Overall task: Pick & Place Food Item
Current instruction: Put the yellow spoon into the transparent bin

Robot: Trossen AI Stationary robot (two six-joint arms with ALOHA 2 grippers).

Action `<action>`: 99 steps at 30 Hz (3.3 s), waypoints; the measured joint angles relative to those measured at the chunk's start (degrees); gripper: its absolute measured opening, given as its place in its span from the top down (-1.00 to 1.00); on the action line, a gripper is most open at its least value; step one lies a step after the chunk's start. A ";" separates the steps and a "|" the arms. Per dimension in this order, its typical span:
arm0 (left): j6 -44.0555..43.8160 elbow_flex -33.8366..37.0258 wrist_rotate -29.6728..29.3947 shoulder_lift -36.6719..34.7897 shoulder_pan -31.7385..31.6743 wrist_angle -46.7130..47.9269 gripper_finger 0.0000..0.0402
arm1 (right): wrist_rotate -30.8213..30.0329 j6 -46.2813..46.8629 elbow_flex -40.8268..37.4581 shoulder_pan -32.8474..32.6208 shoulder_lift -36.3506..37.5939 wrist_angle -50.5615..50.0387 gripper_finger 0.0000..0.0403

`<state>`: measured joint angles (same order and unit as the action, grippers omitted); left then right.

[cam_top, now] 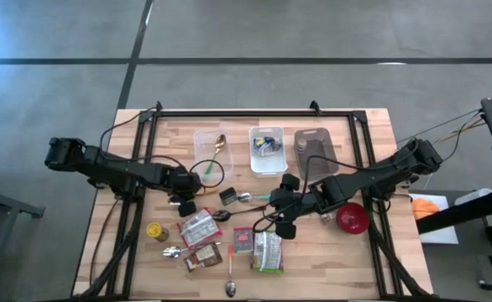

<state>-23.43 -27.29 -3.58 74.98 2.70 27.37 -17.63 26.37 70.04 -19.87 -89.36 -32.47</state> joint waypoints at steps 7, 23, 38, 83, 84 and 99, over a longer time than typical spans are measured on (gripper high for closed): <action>-2.12 -0.59 1.22 -0.05 0.96 0.82 0.90 | 0.00 0.00 0.00 -0.01 0.00 0.07 -0.45; -3.67 -9.28 4.06 -0.59 8.37 8.43 0.90 | -11.01 1.06 0.00 0.03 0.00 0.03 -0.45; -1.45 -18.54 3.18 -0.68 14.34 10.83 0.91 | -43.42 1.73 -0.07 0.58 -0.59 0.24 -0.45; 71.29 -25.20 -11.11 -1.97 17.14 18.35 0.91 | -43.28 1.73 -0.07 0.52 -0.72 0.26 -0.45; 72.54 -25.20 -10.91 -1.97 17.16 18.29 0.91 | -43.28 1.73 -0.07 0.52 -0.72 0.28 -0.45; 83.92 -25.53 -12.91 -2.10 16.64 19.97 0.91 | -43.29 1.73 -0.07 0.52 -0.72 0.28 -0.45</action>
<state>60.49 -52.82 -16.49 72.88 19.34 47.34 -60.92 28.10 69.97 -19.35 -90.08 -32.18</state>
